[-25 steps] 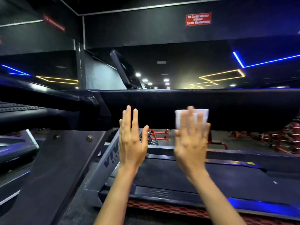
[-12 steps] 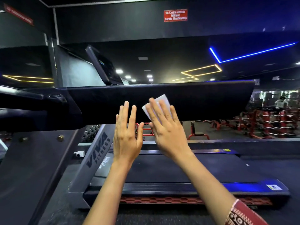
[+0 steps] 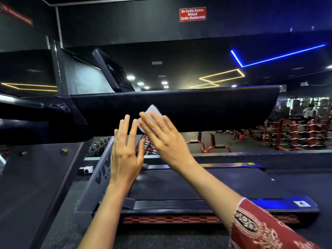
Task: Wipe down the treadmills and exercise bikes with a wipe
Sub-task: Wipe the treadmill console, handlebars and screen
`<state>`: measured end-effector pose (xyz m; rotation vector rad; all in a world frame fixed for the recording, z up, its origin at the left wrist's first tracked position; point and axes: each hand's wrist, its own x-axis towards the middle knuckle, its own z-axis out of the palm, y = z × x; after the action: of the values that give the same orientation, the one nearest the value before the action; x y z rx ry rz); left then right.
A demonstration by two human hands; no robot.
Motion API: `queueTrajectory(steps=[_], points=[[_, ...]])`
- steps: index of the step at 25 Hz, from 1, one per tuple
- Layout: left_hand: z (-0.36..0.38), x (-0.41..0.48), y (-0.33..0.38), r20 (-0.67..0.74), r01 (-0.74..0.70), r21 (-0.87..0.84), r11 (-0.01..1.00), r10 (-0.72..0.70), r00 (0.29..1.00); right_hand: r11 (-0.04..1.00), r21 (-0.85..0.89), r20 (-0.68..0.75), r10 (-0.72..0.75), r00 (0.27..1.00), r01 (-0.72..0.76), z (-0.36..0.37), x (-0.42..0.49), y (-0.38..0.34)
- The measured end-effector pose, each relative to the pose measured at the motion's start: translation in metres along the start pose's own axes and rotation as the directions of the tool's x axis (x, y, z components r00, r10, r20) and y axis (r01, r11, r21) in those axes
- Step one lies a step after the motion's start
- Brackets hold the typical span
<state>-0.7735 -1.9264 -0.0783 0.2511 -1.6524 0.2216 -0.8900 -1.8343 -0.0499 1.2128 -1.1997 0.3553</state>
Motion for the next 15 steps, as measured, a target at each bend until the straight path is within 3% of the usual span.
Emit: queueTrajectory(steps=[5, 8, 12, 13, 15], points=[[0.007, 0.002, 0.007, -0.032, 0.024, 0.019, 1.0, -0.023, 0.999, 0.998, -0.07, -0.026, -0.009, 1.0, 0.007, -0.009, -0.014, 0.026], [0.019, 0.006, 0.027, -0.061, 0.028, -0.014, 0.999, -0.029, 0.998, 0.973, -0.156, -0.036, 0.166, 0.985, -0.17, -0.027, -0.062, 0.081], [0.035, 0.009, 0.054, -0.043, -0.056, -0.034, 0.998, 0.055, 0.998, 0.891, -0.129, -0.053, 0.432, 0.901, -0.435, -0.039, -0.098, 0.107], [0.039, 0.01, 0.061, -0.044, -0.067, -0.038, 0.997, 0.065, 0.997, 0.884, -0.113, -0.039, 0.453, 0.891, -0.454, -0.038, -0.093, 0.099], [0.046, 0.012, 0.075, -0.045, -0.072, -0.055, 0.996, 0.069, 0.997, 0.935, -0.068, 0.008, 0.348, 0.937, -0.347, -0.038, -0.078, 0.088]])
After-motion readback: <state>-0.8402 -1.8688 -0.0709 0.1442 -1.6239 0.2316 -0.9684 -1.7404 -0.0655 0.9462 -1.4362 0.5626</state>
